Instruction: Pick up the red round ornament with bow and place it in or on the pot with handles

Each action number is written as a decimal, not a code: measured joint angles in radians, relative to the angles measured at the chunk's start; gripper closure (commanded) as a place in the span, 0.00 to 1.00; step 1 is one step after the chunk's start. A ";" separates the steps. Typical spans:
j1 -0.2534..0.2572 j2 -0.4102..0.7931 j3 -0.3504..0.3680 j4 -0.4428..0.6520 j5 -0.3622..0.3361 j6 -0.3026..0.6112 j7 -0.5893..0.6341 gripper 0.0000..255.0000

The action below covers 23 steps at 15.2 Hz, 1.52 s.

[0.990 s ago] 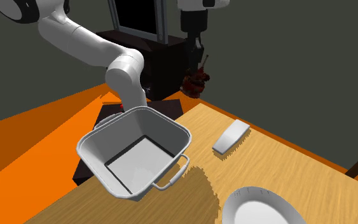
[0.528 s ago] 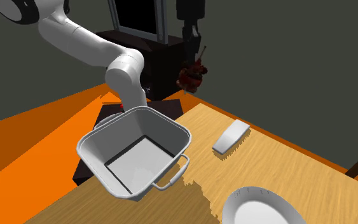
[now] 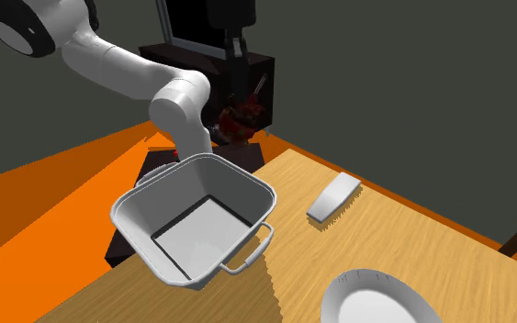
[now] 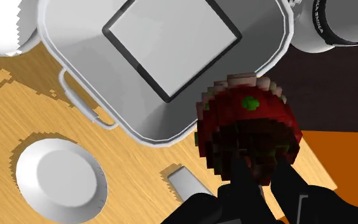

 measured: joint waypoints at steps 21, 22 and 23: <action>-0.100 -0.124 -0.295 0.037 -0.297 -0.065 -0.288 1.00; -0.103 -0.129 -0.301 0.026 -0.303 -0.058 -0.287 1.00; -0.108 -0.138 -0.306 0.008 -0.309 -0.051 -0.285 1.00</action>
